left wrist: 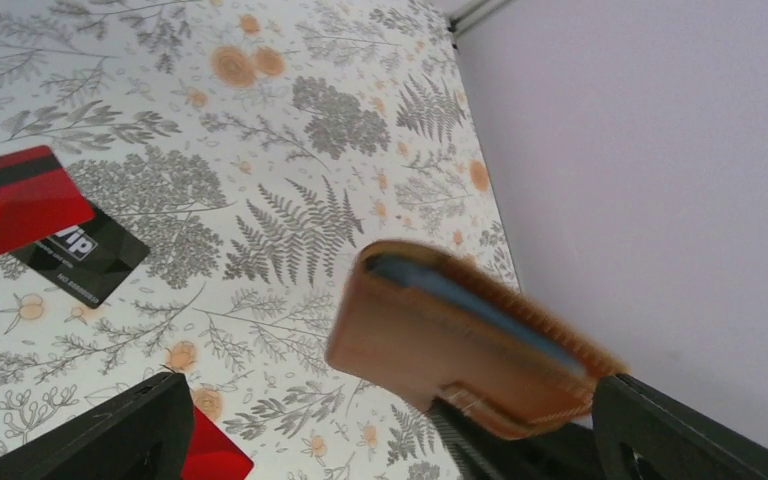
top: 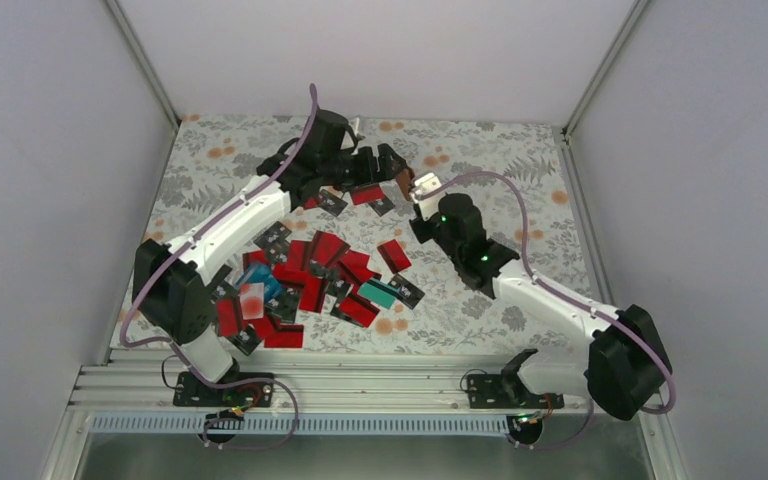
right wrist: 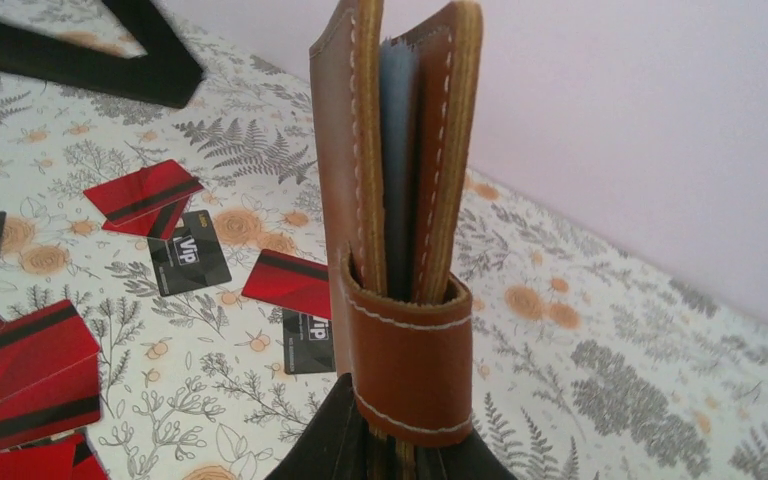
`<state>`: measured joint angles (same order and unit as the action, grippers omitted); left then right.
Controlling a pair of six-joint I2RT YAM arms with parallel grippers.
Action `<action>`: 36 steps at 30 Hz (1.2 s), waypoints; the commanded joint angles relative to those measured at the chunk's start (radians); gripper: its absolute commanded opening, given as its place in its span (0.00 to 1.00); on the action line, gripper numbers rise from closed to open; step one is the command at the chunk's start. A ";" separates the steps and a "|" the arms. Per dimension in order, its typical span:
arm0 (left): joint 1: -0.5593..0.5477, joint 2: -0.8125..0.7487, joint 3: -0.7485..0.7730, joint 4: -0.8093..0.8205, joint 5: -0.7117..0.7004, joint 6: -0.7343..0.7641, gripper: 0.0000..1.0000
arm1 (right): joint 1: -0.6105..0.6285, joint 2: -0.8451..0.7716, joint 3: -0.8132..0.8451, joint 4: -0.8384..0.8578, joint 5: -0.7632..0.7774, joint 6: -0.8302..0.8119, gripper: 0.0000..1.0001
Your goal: Put the credit cards into the card holder
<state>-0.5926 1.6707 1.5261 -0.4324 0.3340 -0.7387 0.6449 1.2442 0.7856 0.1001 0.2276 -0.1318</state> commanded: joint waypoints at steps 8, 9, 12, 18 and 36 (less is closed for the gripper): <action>0.004 -0.016 0.072 -0.072 0.101 -0.072 1.00 | 0.137 0.028 -0.031 0.260 0.237 -0.287 0.04; 0.004 -0.015 0.070 -0.071 0.105 -0.075 1.00 | 0.146 0.032 -0.032 0.268 0.247 -0.303 0.04; 0.003 -0.013 0.064 -0.067 0.115 -0.080 0.93 | 0.167 0.047 -0.026 0.292 0.273 -0.340 0.04; 0.004 -0.025 0.043 -0.063 0.090 -0.091 0.45 | 0.198 0.087 -0.006 0.290 0.317 -0.399 0.04; 0.125 0.066 0.185 -0.149 0.140 0.389 0.02 | 0.045 -0.111 0.069 -0.047 -0.319 0.134 0.90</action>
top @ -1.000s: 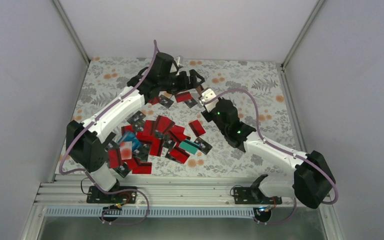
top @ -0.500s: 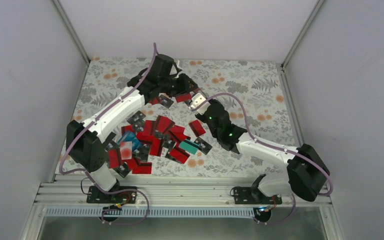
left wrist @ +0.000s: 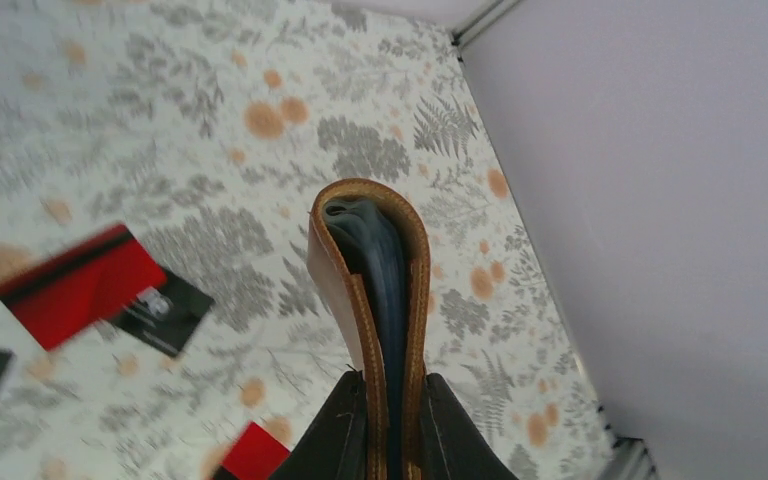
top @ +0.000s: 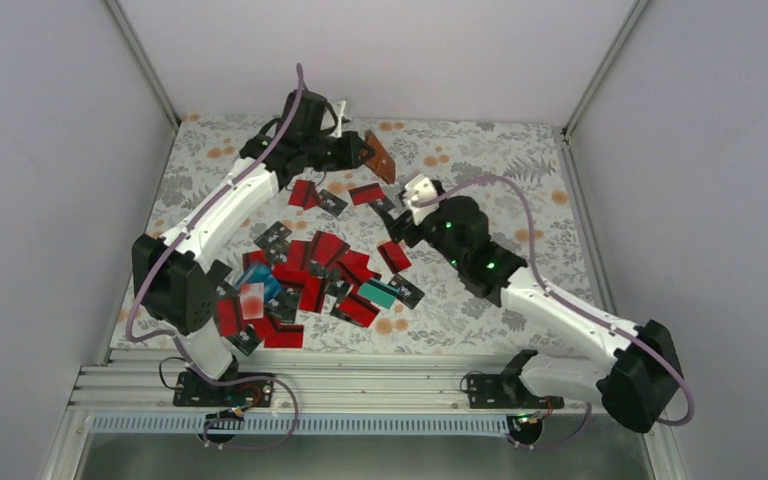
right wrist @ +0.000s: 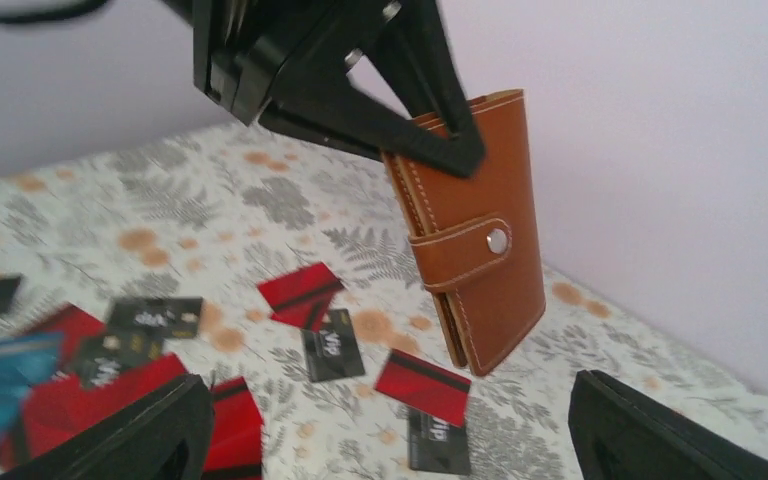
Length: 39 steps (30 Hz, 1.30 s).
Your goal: Put the credit cards into the card holder
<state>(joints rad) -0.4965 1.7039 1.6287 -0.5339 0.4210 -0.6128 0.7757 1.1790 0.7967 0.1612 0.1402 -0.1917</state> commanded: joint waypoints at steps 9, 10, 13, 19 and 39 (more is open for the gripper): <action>0.061 0.035 0.100 -0.123 0.459 0.653 0.02 | -0.461 0.031 0.135 -0.189 -0.966 0.363 0.87; 0.062 0.035 0.108 -0.138 0.504 0.689 0.02 | -0.487 0.049 0.134 -0.179 -1.026 0.376 0.85; 0.062 0.051 0.166 -0.232 0.645 0.807 0.02 | -0.547 0.083 0.134 -0.165 -1.171 0.389 0.79; 0.062 0.097 0.294 -0.457 0.780 0.995 0.02 | -0.578 0.110 0.125 -0.120 -1.364 0.416 0.73; 0.030 0.087 0.282 -0.569 0.858 1.134 0.04 | -0.492 0.109 0.166 -0.011 -1.534 0.481 0.29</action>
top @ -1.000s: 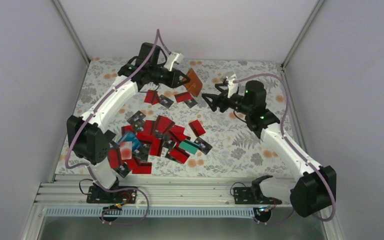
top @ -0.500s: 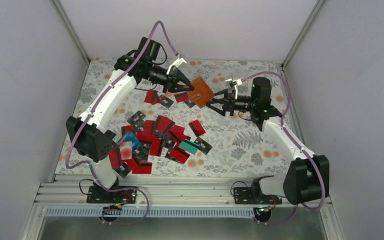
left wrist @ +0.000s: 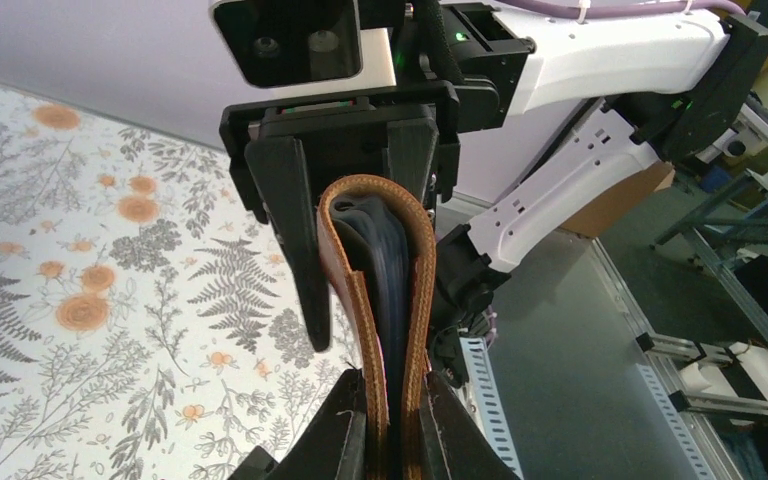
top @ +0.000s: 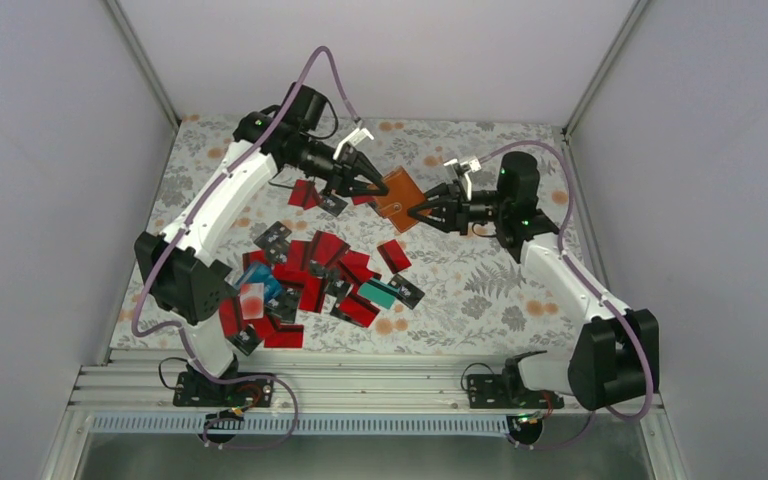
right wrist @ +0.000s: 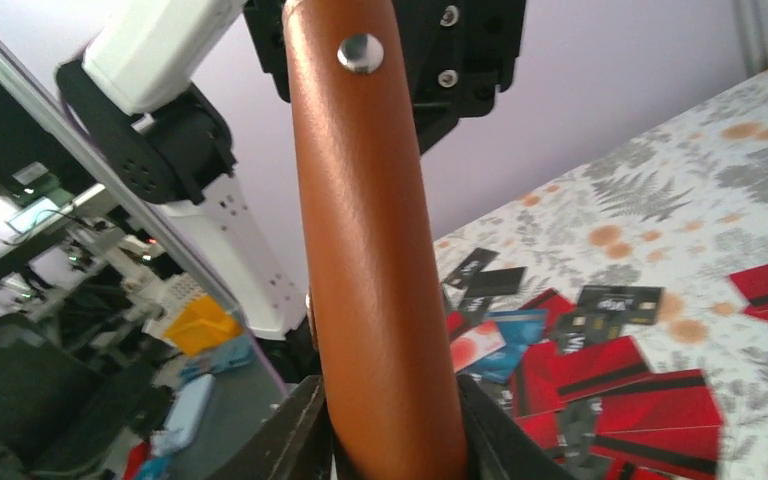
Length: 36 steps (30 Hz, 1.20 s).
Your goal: Put the credit cards into the card holder
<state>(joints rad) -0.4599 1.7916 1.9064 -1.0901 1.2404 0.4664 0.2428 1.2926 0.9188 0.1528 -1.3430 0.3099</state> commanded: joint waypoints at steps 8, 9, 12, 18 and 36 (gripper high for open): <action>-0.007 -0.008 0.006 -0.002 -0.009 0.040 0.20 | 0.066 -0.006 0.052 -0.042 -0.030 -0.041 0.05; -0.007 -0.015 0.004 0.028 -0.040 0.016 0.31 | 0.066 -0.007 0.052 -0.050 -0.017 -0.044 0.04; -0.005 -0.032 -0.009 0.116 -0.118 -0.088 0.69 | 0.066 -0.012 0.059 -0.093 0.058 -0.065 0.04; -0.005 -0.078 -0.041 0.308 -0.365 -0.335 1.00 | 0.068 -0.016 0.070 -0.134 0.220 -0.043 0.04; -0.146 -0.164 -0.142 0.499 -1.049 -0.846 1.00 | 0.095 -0.075 0.139 -0.236 0.869 0.059 0.04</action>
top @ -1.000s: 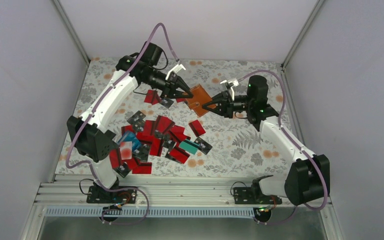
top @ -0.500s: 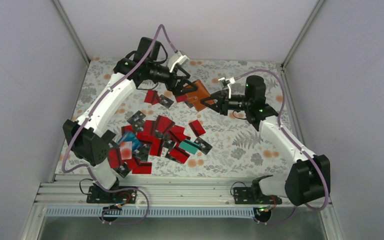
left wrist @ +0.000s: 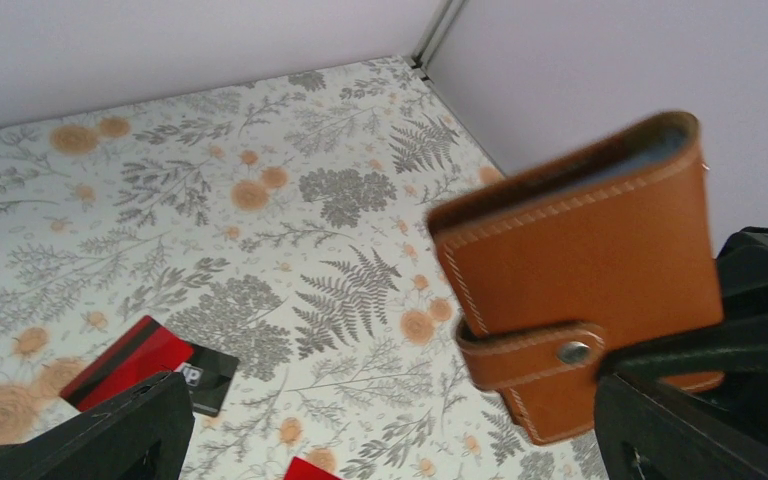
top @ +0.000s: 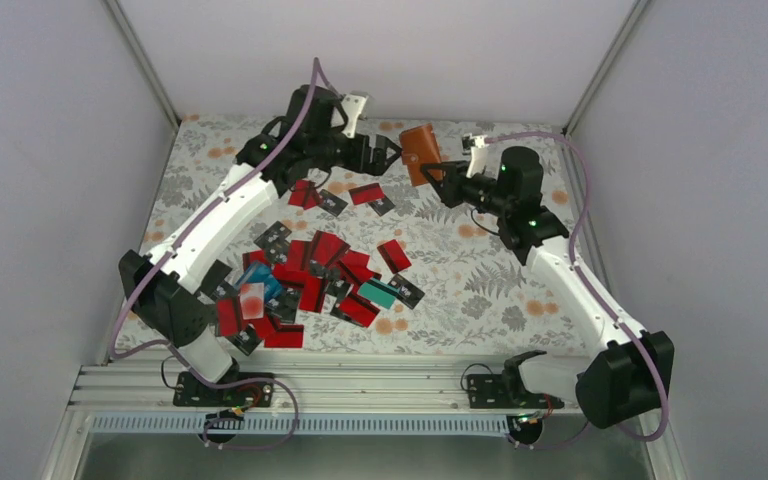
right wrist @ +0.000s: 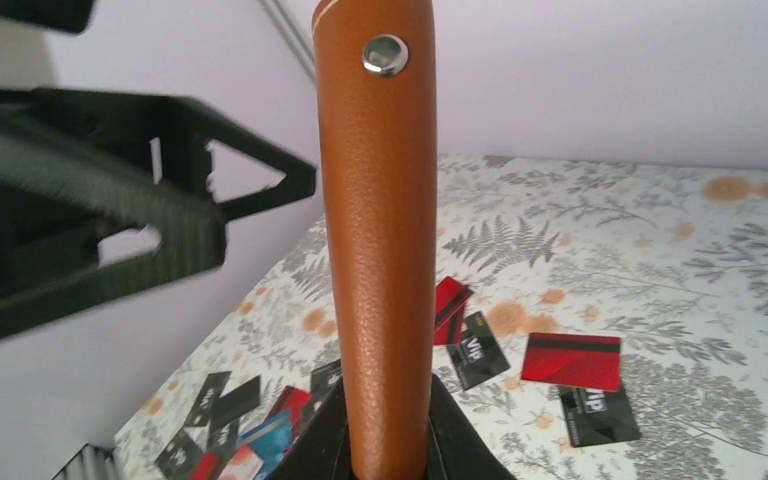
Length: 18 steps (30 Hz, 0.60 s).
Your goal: Put the credit cards into the card holder
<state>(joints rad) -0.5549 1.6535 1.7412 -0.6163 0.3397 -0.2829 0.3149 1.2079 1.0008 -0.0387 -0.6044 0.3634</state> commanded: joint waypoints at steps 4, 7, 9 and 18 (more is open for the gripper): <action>-0.096 0.014 0.049 0.025 -0.204 -0.122 0.98 | 0.044 0.020 0.071 -0.058 0.171 0.000 0.04; -0.116 0.051 0.073 0.020 -0.238 -0.133 0.97 | 0.057 0.027 0.081 -0.071 0.184 -0.009 0.04; -0.120 0.063 0.083 0.028 -0.239 -0.143 0.96 | 0.062 0.030 0.082 -0.073 0.191 -0.012 0.04; -0.148 0.137 0.157 0.006 -0.240 -0.147 0.93 | 0.070 0.033 0.088 -0.077 0.203 -0.020 0.04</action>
<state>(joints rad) -0.6842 1.7699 1.8565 -0.6003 0.1207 -0.4137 0.3710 1.2373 1.0492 -0.1154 -0.4232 0.3565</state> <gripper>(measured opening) 0.933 0.117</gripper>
